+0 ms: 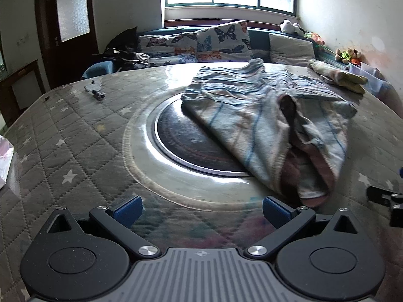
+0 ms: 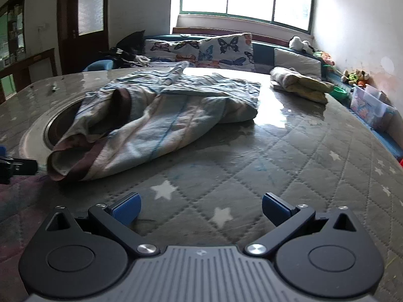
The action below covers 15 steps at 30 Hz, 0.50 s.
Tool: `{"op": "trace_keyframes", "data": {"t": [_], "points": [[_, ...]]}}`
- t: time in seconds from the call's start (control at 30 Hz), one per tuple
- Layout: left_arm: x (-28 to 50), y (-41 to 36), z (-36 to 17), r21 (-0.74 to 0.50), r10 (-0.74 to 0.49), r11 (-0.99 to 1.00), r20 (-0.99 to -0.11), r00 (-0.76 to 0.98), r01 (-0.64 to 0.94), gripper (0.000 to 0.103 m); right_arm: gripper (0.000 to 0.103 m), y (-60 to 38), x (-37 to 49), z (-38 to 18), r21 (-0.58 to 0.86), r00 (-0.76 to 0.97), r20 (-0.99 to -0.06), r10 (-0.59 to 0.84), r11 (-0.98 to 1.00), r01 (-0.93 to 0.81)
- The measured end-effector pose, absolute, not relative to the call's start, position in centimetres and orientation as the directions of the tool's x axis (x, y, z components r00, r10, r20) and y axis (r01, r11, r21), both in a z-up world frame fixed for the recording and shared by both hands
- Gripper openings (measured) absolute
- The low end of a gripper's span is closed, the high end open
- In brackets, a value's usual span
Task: Fold clothes
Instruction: 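Move both tools toward the crumpled striped garment on the table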
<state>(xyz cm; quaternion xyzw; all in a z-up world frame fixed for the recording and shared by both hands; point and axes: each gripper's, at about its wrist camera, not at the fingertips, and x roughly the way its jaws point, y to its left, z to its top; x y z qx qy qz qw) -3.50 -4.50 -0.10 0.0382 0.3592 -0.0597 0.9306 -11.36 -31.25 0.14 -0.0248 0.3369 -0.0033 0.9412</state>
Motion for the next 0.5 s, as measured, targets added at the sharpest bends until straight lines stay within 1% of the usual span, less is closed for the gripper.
{"op": "trace_keyframes", "data": {"t": [0.5], "points": [[-6.1, -7.9, 0.7, 0.077, -0.078, 0.981, -0.682, 0.727, 0.178, 0.103, 0.103, -30.2, -12.4, 0.0, -0.019, 0.768, -0.64, 0.019, 0.999, -0.04]]}}
